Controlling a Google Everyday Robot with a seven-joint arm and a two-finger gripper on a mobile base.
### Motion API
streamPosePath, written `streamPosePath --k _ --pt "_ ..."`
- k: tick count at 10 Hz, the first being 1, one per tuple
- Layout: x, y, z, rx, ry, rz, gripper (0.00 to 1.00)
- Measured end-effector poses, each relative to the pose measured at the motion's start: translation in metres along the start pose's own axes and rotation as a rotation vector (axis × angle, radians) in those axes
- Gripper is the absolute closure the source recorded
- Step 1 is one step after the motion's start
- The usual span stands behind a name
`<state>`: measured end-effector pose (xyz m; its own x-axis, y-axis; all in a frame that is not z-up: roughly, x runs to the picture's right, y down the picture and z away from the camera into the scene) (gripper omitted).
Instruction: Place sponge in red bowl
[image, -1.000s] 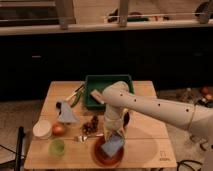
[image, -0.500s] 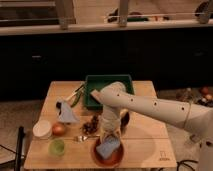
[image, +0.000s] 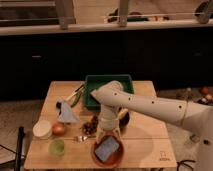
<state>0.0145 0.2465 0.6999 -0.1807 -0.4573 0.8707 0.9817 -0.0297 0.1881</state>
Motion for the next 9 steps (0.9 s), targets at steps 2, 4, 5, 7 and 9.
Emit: streamPosePath --k 2,4,5,7,9 --pt "0.001 0.001 -0.007 -0.003 0.009 0.005 0.20" --pt "0.001 0.004 -0.018 -0.006 0.021 0.015 0.20" --pt "0.002 0.006 -0.023 -0.006 0.026 0.019 0.20" --pt "0.003 0.009 -0.035 -0.013 0.040 0.028 0.20" --pt "0.004 0.010 -0.045 -0.013 0.057 0.033 0.20"
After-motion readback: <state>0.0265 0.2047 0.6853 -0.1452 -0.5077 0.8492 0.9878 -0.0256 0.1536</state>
